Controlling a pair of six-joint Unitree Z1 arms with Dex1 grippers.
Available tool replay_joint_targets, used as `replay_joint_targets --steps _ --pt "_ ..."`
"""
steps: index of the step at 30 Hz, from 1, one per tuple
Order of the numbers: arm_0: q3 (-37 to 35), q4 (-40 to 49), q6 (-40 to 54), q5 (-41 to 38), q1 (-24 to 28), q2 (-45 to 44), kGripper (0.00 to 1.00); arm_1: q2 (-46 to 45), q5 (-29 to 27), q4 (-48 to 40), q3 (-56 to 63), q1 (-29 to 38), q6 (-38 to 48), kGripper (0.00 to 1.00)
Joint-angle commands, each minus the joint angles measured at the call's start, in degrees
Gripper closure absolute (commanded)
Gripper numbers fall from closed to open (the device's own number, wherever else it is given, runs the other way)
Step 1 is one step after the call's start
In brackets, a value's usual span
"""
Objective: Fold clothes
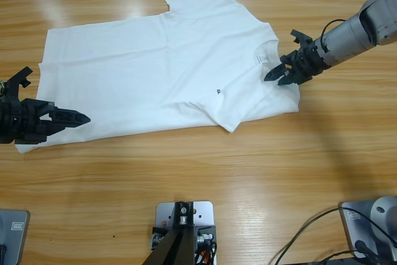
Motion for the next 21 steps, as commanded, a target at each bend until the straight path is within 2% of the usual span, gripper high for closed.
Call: replay_joint_targets --steps 1,8,12,17,21 --pt "1.14 -0.41 -0.51 -1.04 -0.49 1.00 0.174 2.76 2.86 -1.81 0.76 -0.75 0.78 1.000" --pt "1.26 -0.49 -0.53 -1.04 -0.49 1.02 0.174 0.90 1.87 -1.86 1.17 -0.75 0.78 1.000" --pt "1.30 -0.49 -0.60 -1.06 -0.49 1.58 0.174 -5.77 -1.08 1.04 1.96 -0.70 3.72 1.000" --pt "1.38 -0.49 -0.60 -1.13 -0.49 2.22 0.174 -15.08 -4.81 4.22 4.33 5.61 11.42 1.000" --pt "1.52 -0.49 -0.60 -1.13 -0.49 2.18 0.174 -17.17 -7.97 5.67 5.76 10.13 16.23 1.000"
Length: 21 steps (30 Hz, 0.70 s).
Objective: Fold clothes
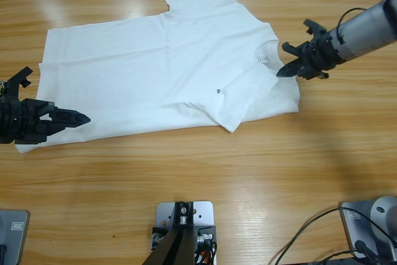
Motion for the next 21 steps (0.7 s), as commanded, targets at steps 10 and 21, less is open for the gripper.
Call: replay_joint_targets --steps 10,21 --pt "2.03 -0.49 -0.59 -1.13 -0.68 1.96 0.174 -13.22 -11.19 7.58 1.82 9.82 11.14 1.000" --pt "3.14 -0.93 -0.65 -1.10 -0.84 1.89 0.174 -8.86 -12.84 9.86 0.94 10.51 12.89 1.000"
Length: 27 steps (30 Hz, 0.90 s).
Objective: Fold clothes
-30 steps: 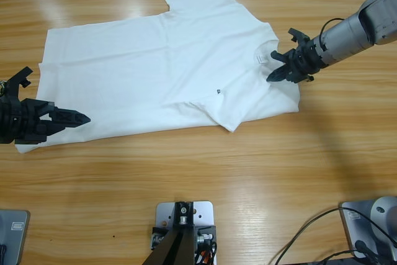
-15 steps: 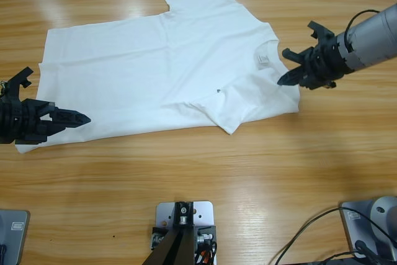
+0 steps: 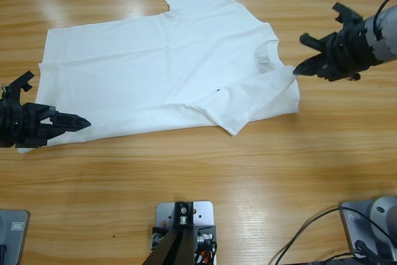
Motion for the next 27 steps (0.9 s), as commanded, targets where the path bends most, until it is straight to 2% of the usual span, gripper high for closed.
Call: replay_joint_targets --steps 1,7,8,9,10,11,12,16,18,20,22,25,27 --pt "2.23 -0.93 -0.61 -1.08 -0.46 1.70 0.174 4.80 -2.36 0.82 3.72 1.47 0.95 1.000" --pt "2.58 -0.93 -0.59 -1.04 -0.46 1.79 0.174 11.41 -2.92 -4.89 7.85 1.72 1.04 1.000" --pt "2.58 -0.98 -0.59 -1.04 -0.46 1.77 0.173 12.64 -2.67 -5.38 7.83 1.72 1.04 0.880" --pt "2.58 -1.02 -0.59 -1.04 -0.46 1.75 0.171 13.06 -2.57 -5.68 7.81 1.74 1.04 0.479" --pt "2.58 -1.06 -0.59 -1.04 -0.46 1.79 0.170 12.54 -2.76 -5.68 7.79 2.02 0.90 0.228" --pt "2.74 -1.39 -0.59 -1.04 -0.46 1.79 0.170 11.11 -3.71 -5.58 7.74 3.00 0.40 0.074" --pt "3.09 -2.09 -0.59 -1.04 -0.46 1.79 0.170 8.98 -5.50 -5.23 7.71 4.39 -0.67 0.008" --pt "3.53 -7.21 -0.24 -2.03 -0.51 2.26 0.170 0.56 -14.33 -3.89 6.58 13.57 -7.96 0.000" --pt "3.25 -9.04 -0.24 -2.11 -0.88 3.67 0.170 0.21 -17.91 -2.52 3.68 20.23 -13.97 0.000" --pt "3.20 -9.84 -0.24 -2.10 -1.06 4.91 0.170 2.43 -18.76 -0.71 -0.17 24.78 -20.06 0.002" --pt "3.20 -10.25 -0.24 -2.10 -1.53 5.09 0.170 5.14 -21.99 3.55 -4.81 27.17 -24.63 0.004" --pt "3.66 -10.25 -0.06 -2.10 -1.87 4.86 0.170 9.04 -30.32 12.46 -12.83 27.89 -29.20 0.024" --pt "4.31 -10.32 -0.06 -2.01 -1.87 4.95 0.170 11.66 -33.88 16.36 -16.41 27.82 -31.17 0.091"
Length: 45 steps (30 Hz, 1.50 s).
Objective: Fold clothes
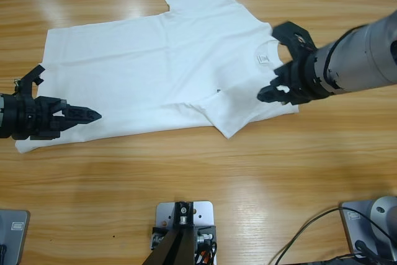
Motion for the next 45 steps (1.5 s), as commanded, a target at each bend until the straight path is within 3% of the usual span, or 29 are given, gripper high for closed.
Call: replay_joint_targets --steps 1,2,4,5,6,9,12,14,17,18,19,21,22,34,45 --pt "2.64 -1.32 -0.06 -0.87 -1.06 2.16 0.170 9.53 -12.97 14.48 -14.08 2.48 -10.48 0.196" --pt "2.90 -1.36 0.01 -0.85 -1.06 2.10 0.170 10.25 -11.23 14.41 -15.64 2.48 -11.98 0.370" --pt "3.18 -1.36 0.31 -0.76 -1.06 1.95 0.170 12.33 -6.79 13.92 -18.37 2.48 -13.91 0.596" --pt "3.22 -1.36 0.54 -0.64 -1.06 1.96 0.170 13.14 -5.19 13.32 -19.12 2.48 -14.14 0.779" --pt "3.22 -1.36 0.89 -0.55 -1.06 2.12 0.170 13.82 -3.59 12.48 -19.79 2.48 -14.76 0.883" --pt "3.15 -1.36 1.61 -0.41 -1.06 2.81 0.170 15.84 -1.83 12.12 -20.67 4.07 -20.12 0.859" --pt "3.22 -1.39 1.57 -0.20 -1.06 3.16 0.170 18.23 -2.04 12.12 -19.56 5.82 -26.52 0.590" --pt "3.22 -1.75 1.52 -0.13 -1.06 3.11 0.170 19.94 -1.50 11.40 -19.70 5.82 -29.47 0.471" --pt "3.22 -2.29 1.19 0.08 -1.06 3.30 0.170 23.47 1.35 11.10 -22.55 5.82 -30.82 0.469" --pt "3.23 -2.33 1.12 0.08 -1.06 3.33 0.170 24.58 2.88 11.10 -23.84 5.81 -30.82 0.481" --pt "3.30 -2.33 1.17 0.08 -1.06 3.32 0.170 25.30 4.38 11.25 -24.93 5.75 -30.82 0.564" --pt "3.52 -2.33 1.17 0.13 -1.06 3.28 0.170 26.58 6.98 11.63 -26.79 5.74 -30.89 0.919" --pt "3.78 -2.33 1.17 0.20 -1.06 3.30 0.170 27.01 7.33 11.81 -27.25 5.75 -30.91 1.000" --pt "4.97 -2.75 1.17 0.78 -1.06 4.93 0.170 28.38 8.05 11.97 -27.14 7.71 -28.77 1.000" --pt "5.99 -4.49 0.99 0.78 -1.06 5.95 0.174 29.59 12.41 12.41 -26.31 9.27 -25.28 1.000"
